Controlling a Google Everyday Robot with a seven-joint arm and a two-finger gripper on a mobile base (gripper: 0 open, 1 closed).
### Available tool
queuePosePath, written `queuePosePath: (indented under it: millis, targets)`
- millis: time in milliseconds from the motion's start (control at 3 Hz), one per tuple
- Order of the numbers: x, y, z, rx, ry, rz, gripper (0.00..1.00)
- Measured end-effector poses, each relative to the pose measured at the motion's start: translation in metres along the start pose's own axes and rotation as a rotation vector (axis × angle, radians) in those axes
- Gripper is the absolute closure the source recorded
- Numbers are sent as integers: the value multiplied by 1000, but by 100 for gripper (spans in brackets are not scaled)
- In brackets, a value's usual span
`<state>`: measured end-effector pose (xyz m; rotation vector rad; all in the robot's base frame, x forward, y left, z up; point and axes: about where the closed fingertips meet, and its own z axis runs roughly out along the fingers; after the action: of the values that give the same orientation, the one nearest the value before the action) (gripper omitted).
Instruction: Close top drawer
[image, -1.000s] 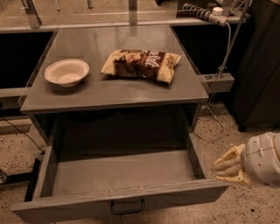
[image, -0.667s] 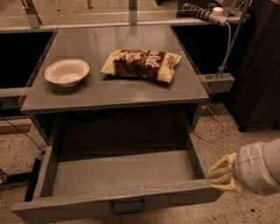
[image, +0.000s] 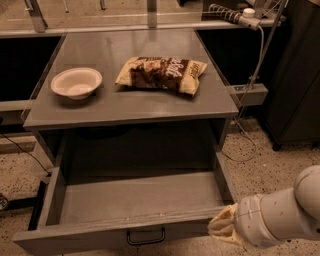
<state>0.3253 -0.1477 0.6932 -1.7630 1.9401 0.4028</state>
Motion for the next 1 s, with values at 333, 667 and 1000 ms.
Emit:
queuePosePath:
  millis: [333, 667, 1000]
  targets:
    - [-3, 0, 29, -3, -45, -8, 100]
    - [-3, -1, 30, -1, -47, -8, 81]
    - [-3, -1, 30, -1, -47, -8, 58]
